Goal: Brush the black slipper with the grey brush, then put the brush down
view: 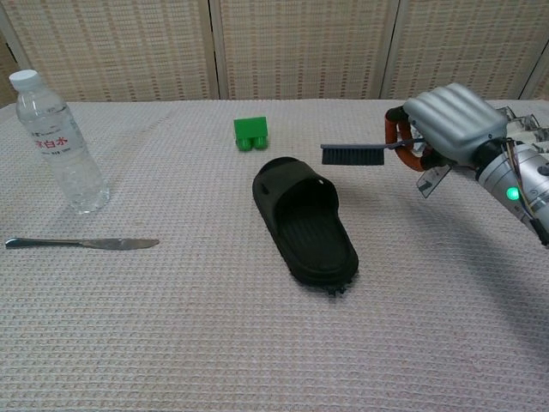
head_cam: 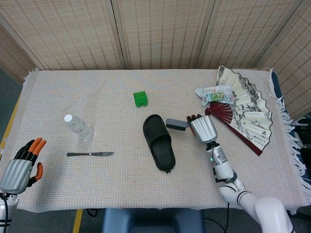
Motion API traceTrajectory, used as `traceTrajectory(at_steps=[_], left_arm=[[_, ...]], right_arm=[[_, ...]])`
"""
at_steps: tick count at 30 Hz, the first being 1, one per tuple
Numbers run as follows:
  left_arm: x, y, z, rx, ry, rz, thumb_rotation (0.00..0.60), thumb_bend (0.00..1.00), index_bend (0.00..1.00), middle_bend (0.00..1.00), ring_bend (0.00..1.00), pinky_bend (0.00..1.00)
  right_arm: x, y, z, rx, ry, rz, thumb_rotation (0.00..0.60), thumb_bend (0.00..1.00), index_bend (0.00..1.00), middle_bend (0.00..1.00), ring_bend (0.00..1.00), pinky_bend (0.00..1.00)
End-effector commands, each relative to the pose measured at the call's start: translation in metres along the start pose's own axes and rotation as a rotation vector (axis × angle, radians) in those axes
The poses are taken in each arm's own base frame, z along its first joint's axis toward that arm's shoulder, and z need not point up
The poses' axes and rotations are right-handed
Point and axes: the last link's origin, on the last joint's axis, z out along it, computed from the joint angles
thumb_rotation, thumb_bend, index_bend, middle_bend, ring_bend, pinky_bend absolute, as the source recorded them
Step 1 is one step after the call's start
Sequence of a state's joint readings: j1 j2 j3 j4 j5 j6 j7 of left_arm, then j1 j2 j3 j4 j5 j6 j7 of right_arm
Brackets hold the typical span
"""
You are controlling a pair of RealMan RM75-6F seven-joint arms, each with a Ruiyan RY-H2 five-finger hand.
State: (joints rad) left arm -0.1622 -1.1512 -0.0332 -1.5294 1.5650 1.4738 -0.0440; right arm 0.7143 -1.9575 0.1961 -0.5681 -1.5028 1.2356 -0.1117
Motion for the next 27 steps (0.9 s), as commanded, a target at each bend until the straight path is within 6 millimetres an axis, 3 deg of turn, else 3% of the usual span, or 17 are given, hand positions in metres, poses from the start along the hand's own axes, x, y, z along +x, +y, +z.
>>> traceTrajectory(at_steps=[1, 15, 22, 27], left_arm=[[0.000, -0.001, 0.000, 0.002, -0.001, -0.003, 0.600, 0.71, 0.00, 0.00, 0.00, 0.15], [0.001, -0.004, 0.002, 0.006, -0.006, -0.010, 0.600, 0.71, 0.00, 0.00, 0.00, 0.15], [0.002, -0.004, 0.001, 0.004, 0.001, -0.012, 0.600, 0.71, 0.00, 0.00, 0.00, 0.15], [0.001, -0.001, -0.001, -0.006, -0.005, -0.005, 0.600, 0.71, 0.00, 0.00, 0.00, 0.15]], right_arm=[[-0.005, -0.017, 0.009, 0.022, 0.006, 0.050, 0.600, 0.82, 0.84, 0.58, 0.63, 0.99], [-0.010, -0.061, 0.035, 0.076, -0.016, 0.099, 0.600, 0.82, 0.84, 0.58, 0.64, 0.99], [-0.007, -0.067, 0.039, 0.080, -0.003, 0.098, 0.600, 0.82, 0.84, 0.58, 0.64, 1.00], [-0.009, -0.044, 0.021, 0.080, 0.025, 0.044, 0.600, 0.82, 0.84, 0.58, 0.65, 1.00]])
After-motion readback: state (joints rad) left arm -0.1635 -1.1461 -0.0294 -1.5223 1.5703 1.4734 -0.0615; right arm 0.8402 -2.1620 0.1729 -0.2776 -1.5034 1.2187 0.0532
